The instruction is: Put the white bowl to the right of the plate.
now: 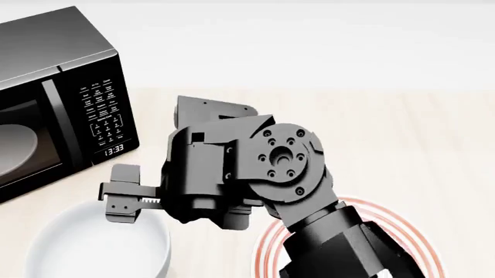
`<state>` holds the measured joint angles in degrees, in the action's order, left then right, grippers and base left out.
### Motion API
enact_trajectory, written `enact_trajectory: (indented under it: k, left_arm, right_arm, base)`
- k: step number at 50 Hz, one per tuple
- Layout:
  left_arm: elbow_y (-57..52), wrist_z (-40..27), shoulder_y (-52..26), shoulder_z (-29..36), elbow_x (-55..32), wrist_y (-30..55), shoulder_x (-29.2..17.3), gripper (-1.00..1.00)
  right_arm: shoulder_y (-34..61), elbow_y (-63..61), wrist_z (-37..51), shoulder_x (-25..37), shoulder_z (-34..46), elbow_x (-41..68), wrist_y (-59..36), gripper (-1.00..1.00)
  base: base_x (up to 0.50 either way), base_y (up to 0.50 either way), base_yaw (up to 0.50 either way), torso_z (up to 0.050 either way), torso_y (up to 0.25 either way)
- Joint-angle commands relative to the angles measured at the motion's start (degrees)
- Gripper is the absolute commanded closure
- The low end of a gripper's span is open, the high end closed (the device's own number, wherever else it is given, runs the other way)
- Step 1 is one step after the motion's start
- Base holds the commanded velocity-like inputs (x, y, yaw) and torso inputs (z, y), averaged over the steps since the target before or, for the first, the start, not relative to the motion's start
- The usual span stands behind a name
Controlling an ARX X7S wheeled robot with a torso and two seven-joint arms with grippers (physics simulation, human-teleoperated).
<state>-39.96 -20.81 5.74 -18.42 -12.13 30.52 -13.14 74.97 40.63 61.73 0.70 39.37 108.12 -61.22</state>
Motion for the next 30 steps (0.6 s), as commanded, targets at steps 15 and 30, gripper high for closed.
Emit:
enact_trajectory:
  k: [15,30]
  left_arm:
    - [-0.23,-0.65,0.39,-0.17,-0.67,-0.19,-0.53,-1.0]
    - [-0.08,-1.06,0.33,-0.25,-1.1,-0.14,-0.81,-1.0]
  right_arm:
    - [4.44,11.59,-14.3,-0.54,20.87,8.89,9.87,-1.0]
    - [6.69,14.2,-20.05,-0.67,35.78,18.73,14.64,-1.0]
  base:
    - [0.0,0.0,0.0,0.0,0.0]
    - [0.0,0.0,0.0,0.0,0.0]
